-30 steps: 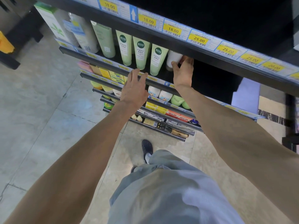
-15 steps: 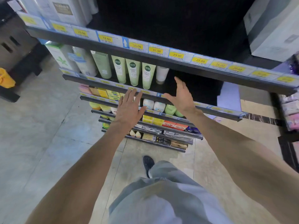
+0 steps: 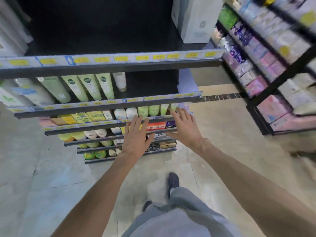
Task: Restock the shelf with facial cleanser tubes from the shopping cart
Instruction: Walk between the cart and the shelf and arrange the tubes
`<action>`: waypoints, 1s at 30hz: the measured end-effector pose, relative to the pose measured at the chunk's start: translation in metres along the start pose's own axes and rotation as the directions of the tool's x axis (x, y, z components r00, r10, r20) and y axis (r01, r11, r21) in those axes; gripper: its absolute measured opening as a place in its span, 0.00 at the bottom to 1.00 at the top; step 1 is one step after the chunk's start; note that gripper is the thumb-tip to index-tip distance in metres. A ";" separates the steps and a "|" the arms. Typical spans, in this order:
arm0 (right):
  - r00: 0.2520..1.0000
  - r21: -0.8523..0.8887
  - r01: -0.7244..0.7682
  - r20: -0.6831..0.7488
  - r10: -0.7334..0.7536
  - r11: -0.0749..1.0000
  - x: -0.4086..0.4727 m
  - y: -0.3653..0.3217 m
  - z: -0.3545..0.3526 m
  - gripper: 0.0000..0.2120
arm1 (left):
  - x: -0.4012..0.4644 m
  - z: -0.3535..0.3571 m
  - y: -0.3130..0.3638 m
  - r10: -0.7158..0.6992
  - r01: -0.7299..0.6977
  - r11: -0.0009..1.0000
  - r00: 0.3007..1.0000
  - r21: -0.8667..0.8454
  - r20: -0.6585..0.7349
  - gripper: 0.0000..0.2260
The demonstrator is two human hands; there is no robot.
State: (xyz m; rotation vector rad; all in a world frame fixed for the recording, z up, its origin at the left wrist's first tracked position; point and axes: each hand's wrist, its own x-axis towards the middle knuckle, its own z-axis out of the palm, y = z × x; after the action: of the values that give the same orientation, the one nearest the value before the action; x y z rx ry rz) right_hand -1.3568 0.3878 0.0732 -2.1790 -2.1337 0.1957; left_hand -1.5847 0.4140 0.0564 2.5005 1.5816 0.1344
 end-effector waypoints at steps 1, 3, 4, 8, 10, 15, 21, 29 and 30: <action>0.999 -0.003 -0.033 0.004 0.033 0.999 -0.012 0.011 0.000 0.45 | 0.002 0.004 0.014 0.030 -0.030 1.000 0.999 -0.003 0.015 0.31; 0.994 0.001 -0.105 -0.004 0.105 0.994 -0.034 0.037 -0.002 0.45 | 0.007 0.011 0.044 0.089 -0.089 0.996 0.996 -0.018 0.027 0.30; 0.990 0.002 -0.140 -0.007 0.140 0.990 -0.045 0.051 -0.002 0.45 | 0.009 0.014 0.060 0.115 -0.115 0.993 0.993 -0.013 0.024 0.30; 0.961 0.002 -0.276 0.025 0.275 0.961 -0.090 0.117 -0.003 0.46 | 0.024 0.031 0.131 0.225 -0.225 0.974 0.971 -0.003 0.078 0.31; 0.940 0.007 -0.340 0.021 0.339 0.941 -0.116 0.153 -0.005 0.46 | 0.033 0.038 0.173 0.289 -0.286 0.957 0.952 -0.045 0.100 0.30; 0.870 0.061 -0.492 0.011 0.492 0.868 -0.184 0.250 -0.011 0.46 | 0.054 0.071 0.286 0.428 -0.427 0.904 0.893 -0.042 0.139 0.31; 0.778 0.116 -0.625 0.014 0.628 0.772 -0.262 0.368 -0.022 0.46 | 0.073 0.107 0.435 0.574 -0.571 0.818 0.802 -0.072 0.162 0.30; 0.614 0.140 -0.782 0.011 0.789 0.607 -0.352 0.502 -0.040 0.46 | 0.093 0.143 0.620 0.745 -0.730 0.667 0.644 -0.153 0.175 0.29; 0.590 0.144 -0.800 0.013 0.807 0.582 -0.361 0.517 -0.042 0.46 | 0.097 0.148 0.640 0.763 -0.748 0.645 0.620 -0.154 0.181 0.29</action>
State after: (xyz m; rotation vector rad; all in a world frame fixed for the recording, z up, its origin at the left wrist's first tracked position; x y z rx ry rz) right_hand -0.8462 0.0166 0.0481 -2.8405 -0.8777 0.3121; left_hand -0.9503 0.2184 0.0374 2.8218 0.3255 -0.0056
